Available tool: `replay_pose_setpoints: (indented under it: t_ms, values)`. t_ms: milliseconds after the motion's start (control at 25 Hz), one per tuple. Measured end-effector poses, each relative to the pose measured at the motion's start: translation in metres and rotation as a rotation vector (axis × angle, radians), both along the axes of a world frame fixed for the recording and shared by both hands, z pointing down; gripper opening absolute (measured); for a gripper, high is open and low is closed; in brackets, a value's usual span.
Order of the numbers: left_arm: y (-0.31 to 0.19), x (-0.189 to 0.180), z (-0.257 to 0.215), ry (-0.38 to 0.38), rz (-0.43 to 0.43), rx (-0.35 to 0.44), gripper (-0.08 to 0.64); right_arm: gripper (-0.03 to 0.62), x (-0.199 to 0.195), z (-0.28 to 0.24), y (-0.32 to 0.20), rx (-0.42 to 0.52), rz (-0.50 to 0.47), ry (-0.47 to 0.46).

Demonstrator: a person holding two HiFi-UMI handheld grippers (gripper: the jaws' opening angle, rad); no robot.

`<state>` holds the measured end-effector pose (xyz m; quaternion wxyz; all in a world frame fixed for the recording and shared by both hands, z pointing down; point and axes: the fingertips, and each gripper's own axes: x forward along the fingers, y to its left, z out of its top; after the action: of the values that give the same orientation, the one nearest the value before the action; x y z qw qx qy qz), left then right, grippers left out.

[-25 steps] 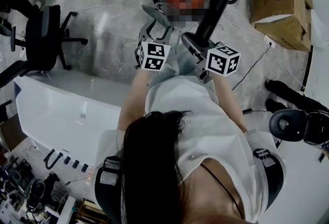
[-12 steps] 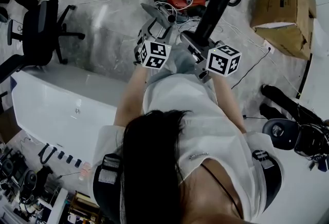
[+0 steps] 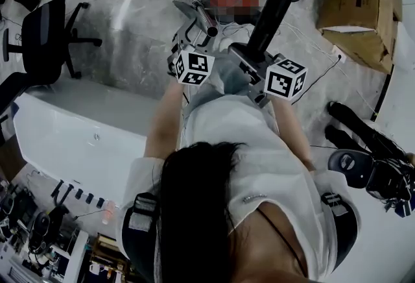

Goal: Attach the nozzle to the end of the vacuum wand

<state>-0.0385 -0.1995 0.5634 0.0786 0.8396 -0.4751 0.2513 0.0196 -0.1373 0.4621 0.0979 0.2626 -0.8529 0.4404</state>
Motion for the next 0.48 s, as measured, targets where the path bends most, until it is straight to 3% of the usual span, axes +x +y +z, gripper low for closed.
replay_pose_setpoints:
  t_ms: [200, 480]
  values:
    - [-0.005, 0.007, 0.011, -0.024, 0.059, 0.024, 0.25, 0.051, 0.002, 0.005, -0.009, -0.011, -0.028, 0.008]
    - [-0.018, 0.014, 0.005, 0.041, 0.063, 0.054, 0.25, 0.051, 0.002, 0.003, -0.019, -0.007, -0.062, -0.007]
